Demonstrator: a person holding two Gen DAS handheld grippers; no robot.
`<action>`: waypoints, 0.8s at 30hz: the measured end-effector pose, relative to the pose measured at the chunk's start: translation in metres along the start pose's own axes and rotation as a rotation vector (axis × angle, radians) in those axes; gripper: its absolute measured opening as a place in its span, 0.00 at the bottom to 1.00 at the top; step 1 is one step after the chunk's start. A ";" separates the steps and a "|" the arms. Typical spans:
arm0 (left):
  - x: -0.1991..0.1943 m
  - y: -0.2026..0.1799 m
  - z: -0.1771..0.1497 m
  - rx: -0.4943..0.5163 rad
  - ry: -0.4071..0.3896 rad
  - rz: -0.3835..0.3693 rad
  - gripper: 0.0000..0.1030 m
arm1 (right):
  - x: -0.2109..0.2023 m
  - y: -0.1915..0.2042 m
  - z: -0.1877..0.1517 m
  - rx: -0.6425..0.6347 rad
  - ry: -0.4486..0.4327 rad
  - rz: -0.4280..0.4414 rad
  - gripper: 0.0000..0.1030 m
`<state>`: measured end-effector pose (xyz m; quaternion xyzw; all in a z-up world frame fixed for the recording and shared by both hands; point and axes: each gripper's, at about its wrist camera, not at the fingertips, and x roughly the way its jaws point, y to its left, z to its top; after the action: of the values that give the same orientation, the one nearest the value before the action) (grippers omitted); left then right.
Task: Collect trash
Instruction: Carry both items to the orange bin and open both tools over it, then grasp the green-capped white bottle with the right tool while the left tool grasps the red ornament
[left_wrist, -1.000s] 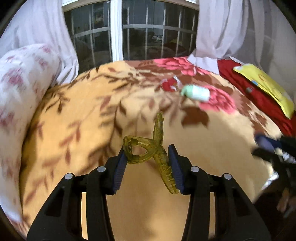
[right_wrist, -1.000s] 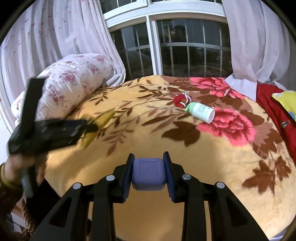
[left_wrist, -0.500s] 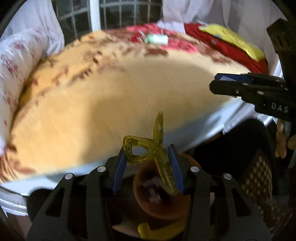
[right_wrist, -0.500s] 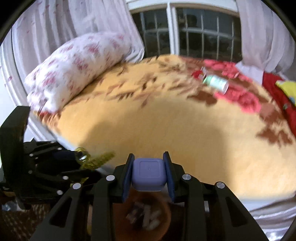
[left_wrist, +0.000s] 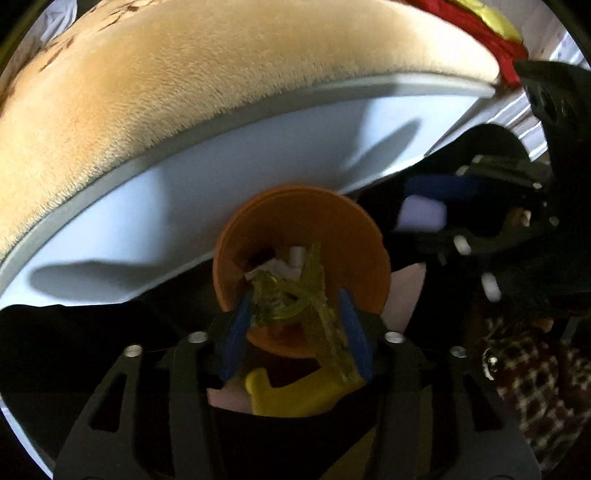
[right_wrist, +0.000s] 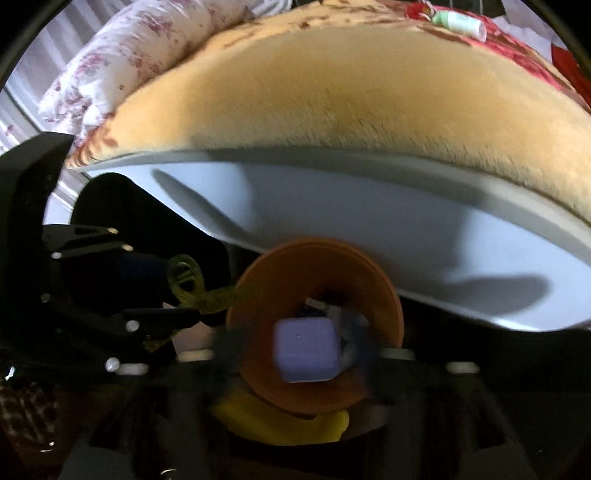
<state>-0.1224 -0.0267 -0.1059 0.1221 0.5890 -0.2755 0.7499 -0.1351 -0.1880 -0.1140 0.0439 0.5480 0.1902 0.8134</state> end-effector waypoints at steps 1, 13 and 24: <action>0.000 -0.001 -0.001 0.007 0.003 0.018 0.63 | -0.002 0.000 0.000 -0.003 -0.013 -0.015 0.74; -0.040 0.011 0.014 -0.005 -0.145 0.057 0.68 | -0.049 -0.022 0.025 0.027 -0.172 -0.027 0.76; -0.116 0.043 0.106 -0.122 -0.469 0.053 0.72 | -0.102 -0.041 0.099 -0.061 -0.388 -0.149 0.78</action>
<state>-0.0302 -0.0144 0.0274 0.0247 0.4111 -0.2406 0.8789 -0.0681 -0.2494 0.0030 0.0144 0.3766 0.1339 0.9165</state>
